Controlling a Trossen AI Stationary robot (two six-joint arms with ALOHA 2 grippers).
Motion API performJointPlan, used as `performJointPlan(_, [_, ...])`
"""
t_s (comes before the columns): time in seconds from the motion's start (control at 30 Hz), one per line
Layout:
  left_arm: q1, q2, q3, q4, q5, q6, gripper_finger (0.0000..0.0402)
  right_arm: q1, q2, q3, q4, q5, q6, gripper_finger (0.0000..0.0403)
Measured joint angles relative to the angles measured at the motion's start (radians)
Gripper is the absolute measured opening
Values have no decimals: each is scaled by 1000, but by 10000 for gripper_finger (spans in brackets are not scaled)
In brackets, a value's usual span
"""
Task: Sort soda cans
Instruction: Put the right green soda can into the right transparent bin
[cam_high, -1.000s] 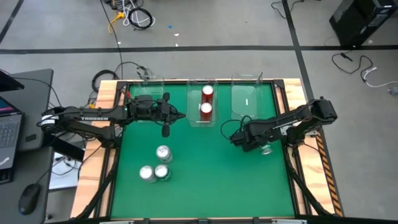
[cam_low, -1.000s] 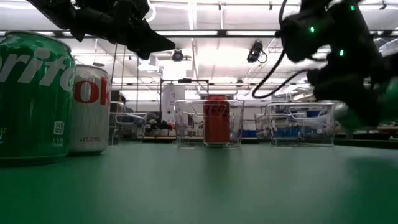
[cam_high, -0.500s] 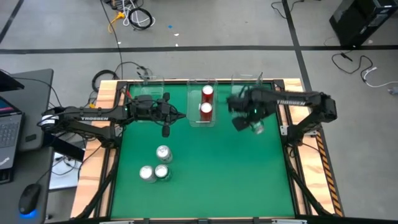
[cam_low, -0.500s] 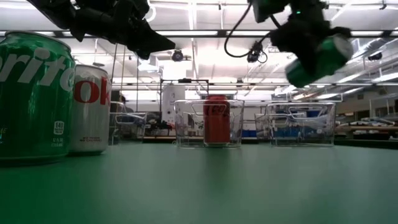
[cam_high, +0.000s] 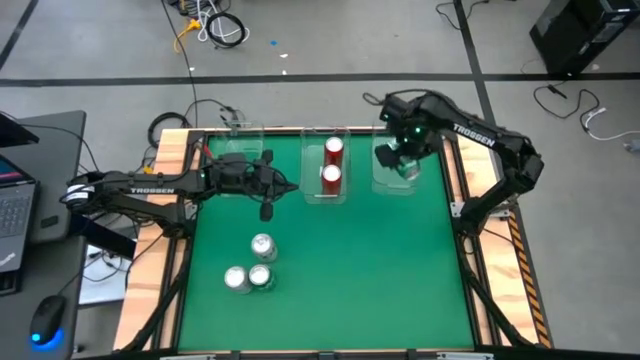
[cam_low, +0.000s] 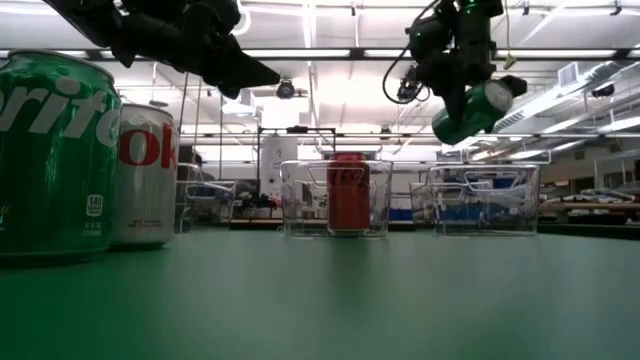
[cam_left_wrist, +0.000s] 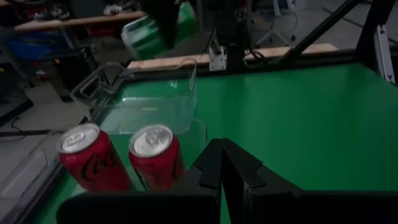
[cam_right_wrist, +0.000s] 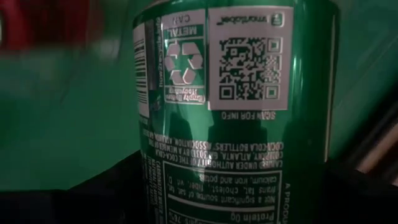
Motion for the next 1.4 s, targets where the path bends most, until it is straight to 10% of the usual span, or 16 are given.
performJointPlan(0.3, [-7, 0, 0, -84, 0, -2, 10, 192, -24, 8, -94, -387, 102, 305])
performJointPlan(0.63, [-51, 30, 0, -54, 109, -7, 10, 439, -1, -109, 11, -511, 212, 305])
performJointPlan(0.8, [-109, 161, 0, 227, 326, -141, 21, 516, -1, -132, 94, -533, 262, 305])
performJointPlan(1.4, [-194, 711, 127, 1148, 405, -708, 224, 679, -4, 5, 397, -501, 345, 305])
